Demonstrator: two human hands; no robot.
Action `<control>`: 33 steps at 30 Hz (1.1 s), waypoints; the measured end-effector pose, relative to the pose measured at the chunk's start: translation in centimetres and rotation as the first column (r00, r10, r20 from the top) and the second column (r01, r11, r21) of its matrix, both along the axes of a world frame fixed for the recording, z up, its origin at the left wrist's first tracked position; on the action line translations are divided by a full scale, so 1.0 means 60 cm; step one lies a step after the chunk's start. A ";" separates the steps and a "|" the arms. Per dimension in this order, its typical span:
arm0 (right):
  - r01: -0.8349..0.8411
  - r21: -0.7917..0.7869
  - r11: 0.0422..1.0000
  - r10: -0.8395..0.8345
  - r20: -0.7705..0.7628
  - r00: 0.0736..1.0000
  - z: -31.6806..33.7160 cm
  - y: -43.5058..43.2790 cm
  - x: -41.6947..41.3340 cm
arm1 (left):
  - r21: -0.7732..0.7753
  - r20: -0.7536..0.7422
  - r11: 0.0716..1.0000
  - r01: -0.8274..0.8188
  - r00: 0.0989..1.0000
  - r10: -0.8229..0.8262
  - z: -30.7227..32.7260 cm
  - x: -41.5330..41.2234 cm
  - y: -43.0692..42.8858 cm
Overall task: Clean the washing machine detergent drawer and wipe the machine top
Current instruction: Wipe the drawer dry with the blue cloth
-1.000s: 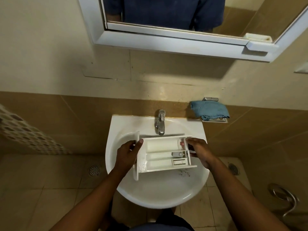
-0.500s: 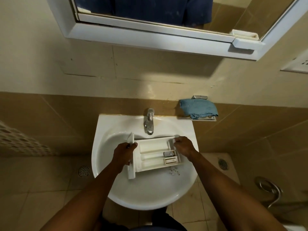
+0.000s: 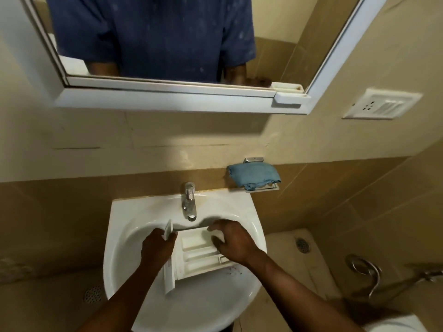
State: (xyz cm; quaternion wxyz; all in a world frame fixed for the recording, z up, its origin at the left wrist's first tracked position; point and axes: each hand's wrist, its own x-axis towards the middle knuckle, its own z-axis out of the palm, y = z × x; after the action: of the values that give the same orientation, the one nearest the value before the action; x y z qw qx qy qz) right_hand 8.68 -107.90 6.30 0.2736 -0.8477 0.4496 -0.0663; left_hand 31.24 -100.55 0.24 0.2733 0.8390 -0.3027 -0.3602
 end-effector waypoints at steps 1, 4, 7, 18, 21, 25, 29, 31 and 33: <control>0.016 -0.063 0.998 -0.013 0.060 0.998 0.022 -0.009 -0.001 | -0.045 0.116 0.999 0.016 0.993 -0.010 0.011 -0.004 -0.003; 0.101 -0.241 0.965 -0.055 0.191 0.980 0.090 -0.050 -0.009 | -0.256 0.273 0.966 0.044 0.962 0.029 0.051 -0.017 -0.016; 0.200 -0.408 0.891 -0.119 0.215 0.969 0.139 -0.102 -0.022 | -0.350 0.309 0.927 0.134 0.951 -0.021 0.082 -0.029 -0.034; 0.298 -0.357 0.886 -0.311 0.021 0.950 0.127 -0.218 -0.014 | -0.332 0.243 0.921 0.206 0.962 -0.127 0.118 -0.033 -0.063; 0.421 -0.315 0.850 -0.402 0.129 0.907 0.146 -0.213 -0.017 | -0.351 0.236 0.911 0.218 0.962 -0.140 0.124 -0.022 -0.059; 0.514 0.017 0.858 -0.456 0.489 0.744 0.209 -0.179 -0.019 | -0.501 0.244 0.813 0.298 0.949 -0.197 0.168 -0.018 -0.065; 0.269 0.509 0.817 -0.570 0.651 0.501 0.270 -0.117 0.011 | -0.627 -0.019 0.724 0.286 0.924 -0.381 0.255 -0.046 -0.075; 0.130 0.669 0.732 -0.653 0.634 0.414 0.278 -0.093 0.025 | -0.675 -0.064 0.675 0.296 0.889 -0.454 0.290 -0.066 -0.073; -0.012 0.781 0.624 -0.740 0.596 0.311 0.276 -0.077 0.034 | -0.727 -0.053 0.626 0.283 0.886 -0.461 0.302 -0.077 -0.065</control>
State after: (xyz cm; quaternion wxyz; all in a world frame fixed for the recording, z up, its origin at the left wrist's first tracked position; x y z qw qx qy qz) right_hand 10.73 -112.55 22.88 0.7217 -0.3725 0.4174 -0.4077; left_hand 26.60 -104.47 18.38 0.5230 0.5411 -0.5495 -0.3629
